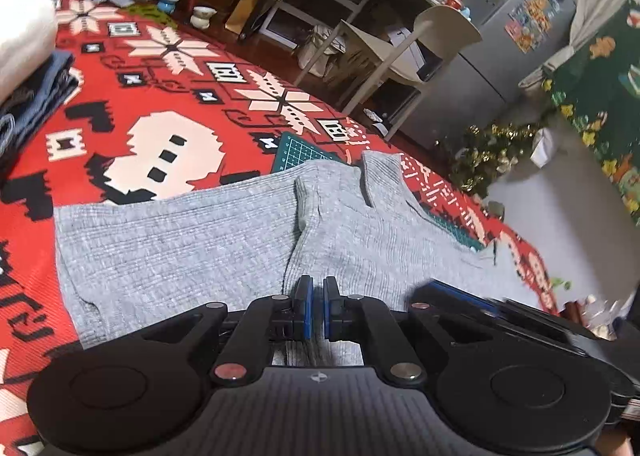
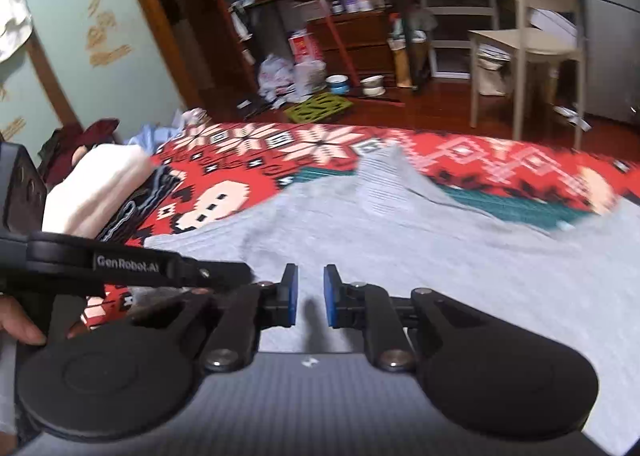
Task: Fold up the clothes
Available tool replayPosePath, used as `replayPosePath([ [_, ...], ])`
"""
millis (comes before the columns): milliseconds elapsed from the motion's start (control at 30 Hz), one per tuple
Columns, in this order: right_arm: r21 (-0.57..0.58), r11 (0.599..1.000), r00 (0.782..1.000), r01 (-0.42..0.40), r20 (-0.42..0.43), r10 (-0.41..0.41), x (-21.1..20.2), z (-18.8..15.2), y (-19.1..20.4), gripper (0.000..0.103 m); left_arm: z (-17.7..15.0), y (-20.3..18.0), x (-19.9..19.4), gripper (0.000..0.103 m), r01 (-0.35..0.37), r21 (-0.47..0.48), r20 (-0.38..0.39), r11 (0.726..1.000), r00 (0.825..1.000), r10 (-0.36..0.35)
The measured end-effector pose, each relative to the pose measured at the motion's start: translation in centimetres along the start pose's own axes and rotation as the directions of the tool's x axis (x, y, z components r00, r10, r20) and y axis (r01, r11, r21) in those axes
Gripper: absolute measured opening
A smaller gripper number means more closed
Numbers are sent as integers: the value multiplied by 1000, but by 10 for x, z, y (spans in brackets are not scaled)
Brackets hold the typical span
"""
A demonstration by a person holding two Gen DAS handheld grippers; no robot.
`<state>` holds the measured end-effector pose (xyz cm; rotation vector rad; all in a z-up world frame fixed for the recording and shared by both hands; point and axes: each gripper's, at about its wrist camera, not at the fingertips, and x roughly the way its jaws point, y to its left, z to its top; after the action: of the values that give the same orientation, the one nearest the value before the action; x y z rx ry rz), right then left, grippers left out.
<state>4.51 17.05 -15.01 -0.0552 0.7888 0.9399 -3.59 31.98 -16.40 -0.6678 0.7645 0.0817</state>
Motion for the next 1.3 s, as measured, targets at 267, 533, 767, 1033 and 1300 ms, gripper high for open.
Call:
replayPosePath([
  [267, 18, 1000, 999, -2, -45, 3, 67, 25, 12, 12, 3, 16, 2, 3, 55, -92, -16, 994, 998, -57],
  [533, 75, 995, 997, 71, 0, -71, 77, 50, -2, 16, 5, 17, 2, 3, 66, -105, -25, 992, 997, -69],
  [767, 106, 981, 986, 160, 37, -165, -23, 26, -22, 16, 6, 7, 0, 5, 44, -53, -28, 998, 999, -45],
  [1033, 218, 878, 900, 426, -8, -435, -132, -39, -84, 17, 3, -27, -7, 15, 13, 93, -6, 996, 1000, -12],
  [1300, 329, 780, 831, 533, -29, -555, -178, -81, -133, 12, -6, -58, -8, 22, 38, 214, 8, 976, 999, -41],
])
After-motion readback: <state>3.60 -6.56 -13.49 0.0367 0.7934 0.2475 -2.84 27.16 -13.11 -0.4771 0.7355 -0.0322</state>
